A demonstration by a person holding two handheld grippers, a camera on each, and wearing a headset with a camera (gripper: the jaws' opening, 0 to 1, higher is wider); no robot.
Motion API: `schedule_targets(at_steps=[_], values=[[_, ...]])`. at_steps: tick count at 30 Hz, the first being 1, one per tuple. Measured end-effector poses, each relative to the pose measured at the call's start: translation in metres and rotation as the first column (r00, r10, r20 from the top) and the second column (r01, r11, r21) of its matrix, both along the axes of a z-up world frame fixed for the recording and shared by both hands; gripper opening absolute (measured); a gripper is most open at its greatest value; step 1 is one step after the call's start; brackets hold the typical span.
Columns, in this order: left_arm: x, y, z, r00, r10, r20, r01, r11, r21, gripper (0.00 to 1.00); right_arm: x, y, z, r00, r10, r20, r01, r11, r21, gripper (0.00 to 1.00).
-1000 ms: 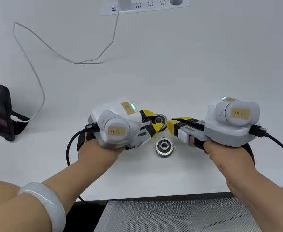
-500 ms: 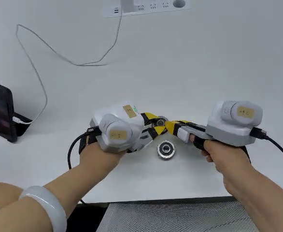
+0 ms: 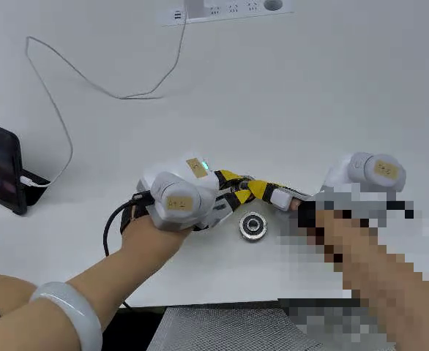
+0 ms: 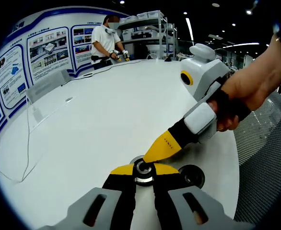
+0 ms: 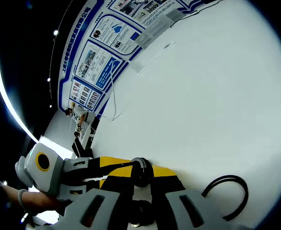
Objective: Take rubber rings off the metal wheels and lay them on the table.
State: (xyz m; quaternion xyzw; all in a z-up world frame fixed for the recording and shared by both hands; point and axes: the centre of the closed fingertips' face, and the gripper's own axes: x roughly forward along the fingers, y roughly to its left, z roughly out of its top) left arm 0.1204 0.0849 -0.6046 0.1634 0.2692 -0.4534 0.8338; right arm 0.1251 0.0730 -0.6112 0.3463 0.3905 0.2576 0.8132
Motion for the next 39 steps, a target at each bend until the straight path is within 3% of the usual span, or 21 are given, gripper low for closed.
schedule_targets(at_steps=[18,30,34,39], values=[[0.0012,0.0007,-0.0007,1.000,0.002,-0.003,-0.002,1.000,-0.002,0.13,-0.0060,-0.0017,0.0067,1.000,0.003,-0.008,-0.003,1.000,0.022,0.12],[0.0008,0.0003,-0.0003,1.000,0.004,-0.005,-0.004,1.000,-0.006,0.13,-0.0027,-0.0057,0.0058,0.999,0.023,0.027,-0.022,0.999,-0.023,0.04],[0.0009,0.0003,-0.0002,1.000,0.006,-0.006,-0.006,1.000,-0.008,0.13,-0.0025,-0.0056,0.0080,0.997,0.051,0.060,-0.047,0.996,-0.070,0.02],[0.0013,0.0009,-0.0009,1.000,0.007,-0.007,-0.007,1.000,-0.009,0.13,-0.0018,-0.0063,0.0066,0.997,0.055,0.056,-0.051,0.997,-0.065,0.03]])
